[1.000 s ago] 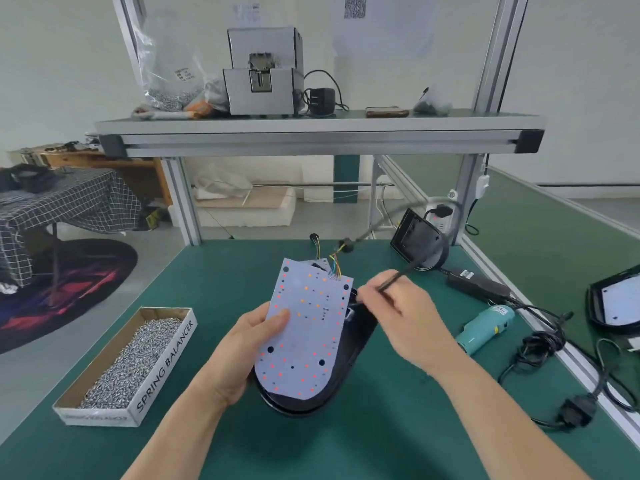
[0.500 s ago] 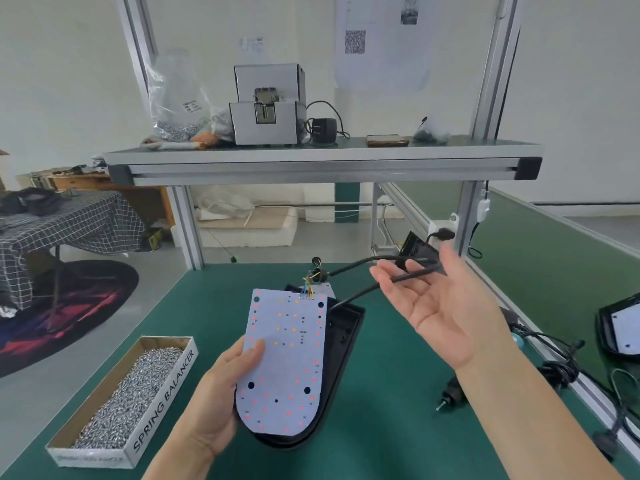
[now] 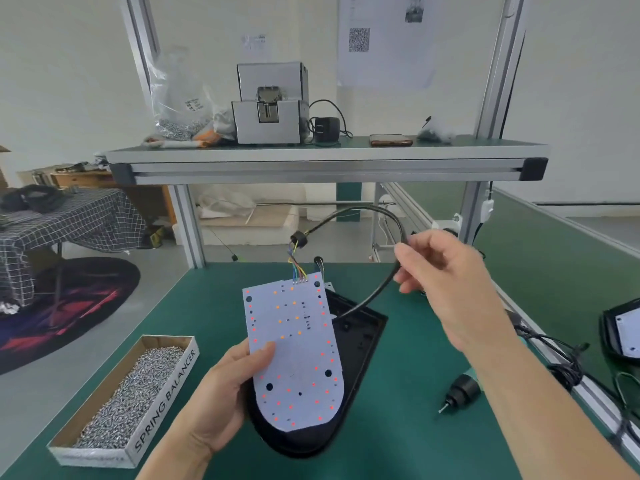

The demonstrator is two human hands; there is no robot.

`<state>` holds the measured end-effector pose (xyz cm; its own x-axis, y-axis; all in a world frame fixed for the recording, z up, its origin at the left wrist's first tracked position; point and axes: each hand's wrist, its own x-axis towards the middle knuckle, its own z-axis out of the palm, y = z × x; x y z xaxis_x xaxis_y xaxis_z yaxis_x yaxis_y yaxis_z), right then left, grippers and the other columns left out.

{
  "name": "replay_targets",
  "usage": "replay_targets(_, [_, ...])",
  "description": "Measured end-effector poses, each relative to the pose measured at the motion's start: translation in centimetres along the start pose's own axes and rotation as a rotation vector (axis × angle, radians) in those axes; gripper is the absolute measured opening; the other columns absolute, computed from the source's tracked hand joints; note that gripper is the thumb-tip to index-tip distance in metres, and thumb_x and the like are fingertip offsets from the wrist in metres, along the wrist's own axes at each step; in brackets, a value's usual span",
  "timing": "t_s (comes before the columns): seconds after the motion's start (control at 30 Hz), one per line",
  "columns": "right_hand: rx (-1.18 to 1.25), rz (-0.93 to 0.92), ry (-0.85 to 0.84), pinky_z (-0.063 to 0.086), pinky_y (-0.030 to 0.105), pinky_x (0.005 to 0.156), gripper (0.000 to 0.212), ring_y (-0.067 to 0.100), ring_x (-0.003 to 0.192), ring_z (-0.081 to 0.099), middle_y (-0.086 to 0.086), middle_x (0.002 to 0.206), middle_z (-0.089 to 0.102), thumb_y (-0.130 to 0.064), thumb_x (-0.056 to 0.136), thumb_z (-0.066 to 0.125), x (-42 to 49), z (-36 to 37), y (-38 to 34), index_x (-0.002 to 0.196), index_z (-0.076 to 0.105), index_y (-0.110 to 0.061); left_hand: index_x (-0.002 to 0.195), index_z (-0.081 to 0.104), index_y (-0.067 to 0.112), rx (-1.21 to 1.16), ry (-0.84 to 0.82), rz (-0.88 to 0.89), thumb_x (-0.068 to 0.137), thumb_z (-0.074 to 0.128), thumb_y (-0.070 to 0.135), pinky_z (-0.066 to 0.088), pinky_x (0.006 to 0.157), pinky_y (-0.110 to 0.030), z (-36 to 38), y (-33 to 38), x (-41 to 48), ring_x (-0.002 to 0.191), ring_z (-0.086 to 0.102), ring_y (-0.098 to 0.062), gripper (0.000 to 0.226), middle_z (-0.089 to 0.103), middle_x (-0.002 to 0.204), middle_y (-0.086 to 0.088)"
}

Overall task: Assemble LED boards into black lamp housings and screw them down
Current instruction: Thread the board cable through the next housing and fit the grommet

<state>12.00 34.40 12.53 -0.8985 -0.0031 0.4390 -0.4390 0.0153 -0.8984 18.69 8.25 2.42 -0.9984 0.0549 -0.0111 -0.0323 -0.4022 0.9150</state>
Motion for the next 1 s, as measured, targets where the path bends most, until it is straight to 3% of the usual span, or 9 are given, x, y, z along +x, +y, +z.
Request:
replay_targets(0.2, [-0.382,-0.051,-0.461,0.044,0.015,0.068,0.012,0.004,0.069,0.058,-0.008,0.085,0.069,-0.038,0.085,0.077,0.0,0.9,0.8,0.085,0.076,-0.026,0.116,0.074,0.008,-0.125,-0.012,0.017,0.078,0.071,0.022,0.06,0.081,-0.042,0.7,0.2,0.1,0.108,0.07,-0.035,0.041,0.069,0.125,-0.021])
replay_targets(0.3, [0.144,0.097,-0.301,0.042,0.018,0.058,0.029,0.008,0.065,0.053,-0.005,0.116,0.071,-0.021,0.098,0.054,1.4,-0.2,1.4,0.119,0.071,-0.032,0.11,0.077,0.01,-0.209,0.026,0.027,0.084,0.059,0.021,0.061,0.076,-0.044,1.1,0.7,0.2,0.103,0.073,-0.034,0.034,0.071,0.121,-0.018])
replay_targets(0.37, [0.229,0.187,-0.446,0.04,0.02,0.053,0.06,0.009,0.061,0.052,-0.009,0.125,0.07,0.005,0.093,0.048,0.7,0.4,2.8,0.128,0.063,-0.041,0.109,0.078,0.011,-0.258,0.053,0.023,0.08,0.06,0.024,0.061,0.074,-0.045,1.4,0.9,0.3,0.1,0.073,-0.035,0.037,0.072,0.12,-0.018])
replay_targets(0.47, [0.014,0.209,-0.668,0.059,0.03,0.069,0.059,0.003,0.079,0.07,-0.016,0.1,0.076,0.005,0.086,0.058,-1.8,3.3,4.7,0.103,0.073,-0.049,0.111,0.077,0.009,-0.272,0.038,0.002,0.08,0.058,0.023,0.061,0.074,-0.047,1.9,1.3,0.3,0.099,0.073,-0.038,0.039,0.071,0.119,-0.02])
replay_targets(0.53, [-0.196,0.121,-0.564,0.06,0.042,0.082,0.04,0.017,0.095,0.073,-0.005,0.101,0.077,0.002,0.093,0.055,-2.0,4.2,5.4,0.101,0.075,-0.032,0.108,0.078,0.009,-0.262,0.053,0.01,0.08,0.056,0.022,0.062,0.072,-0.046,1.8,1.5,0.3,0.096,0.074,-0.037,0.038,0.072,0.116,-0.02])
replay_targets(0.67, [-1.085,-0.23,-0.544,0.043,0.037,0.065,0.025,0.035,0.085,0.056,-0.003,0.087,0.062,-0.005,0.094,0.045,0.3,2.6,7.2,0.1,0.061,-0.024,0.105,0.079,0.009,-0.268,0.1,0.076,0.08,0.055,0.022,0.062,0.068,-0.046,1.1,2.8,-0.1,0.091,0.075,-0.036,0.037,0.074,0.112,-0.019])
replay_targets(0.8, [-1.546,0.162,-0.743,0.047,0.034,0.079,0.043,0.029,0.101,0.061,0.005,0.118,0.061,0.002,0.09,0.045,1.0,-1.1,11.5,0.123,0.062,-0.02,0.099,0.082,0.011,-0.233,0.178,0.171,0.076,0.06,0.024,0.063,0.065,-0.041,-0.2,4.3,-0.3,0.09,0.076,-0.029,0.034,0.076,0.109,-0.014])
replay_targets(0.9, [-1.508,0.294,-0.812,0.047,0.036,0.09,0.046,0.03,0.115,0.058,0.006,0.12,0.051,0.005,0.089,0.039,1.2,-2.6,12.8,0.129,0.056,-0.01,0.097,0.081,0.01,-0.121,0.182,0.143,0.078,0.053,0.013,0.063,0.069,-0.039,-0.3,3.9,-0.3,0.091,0.076,-0.029,0.034,0.075,0.109,-0.016])
replay_targets(1.0, [-1.142,0.092,-0.525,0.05,0.03,0.09,0.039,0.022,0.115,0.061,0.0,0.13,0.055,-0.008,0.101,0.042,3.4,-1.9,9.1,0.135,0.057,-0.017,0.101,0.078,0.004,-0.001,0.125,0.066,0.075,0.055,0.005,0.063,0.073,-0.041,0.1,2.6,-0.4,0.09,0.075,-0.034,0.035,0.072,0.112,-0.025])
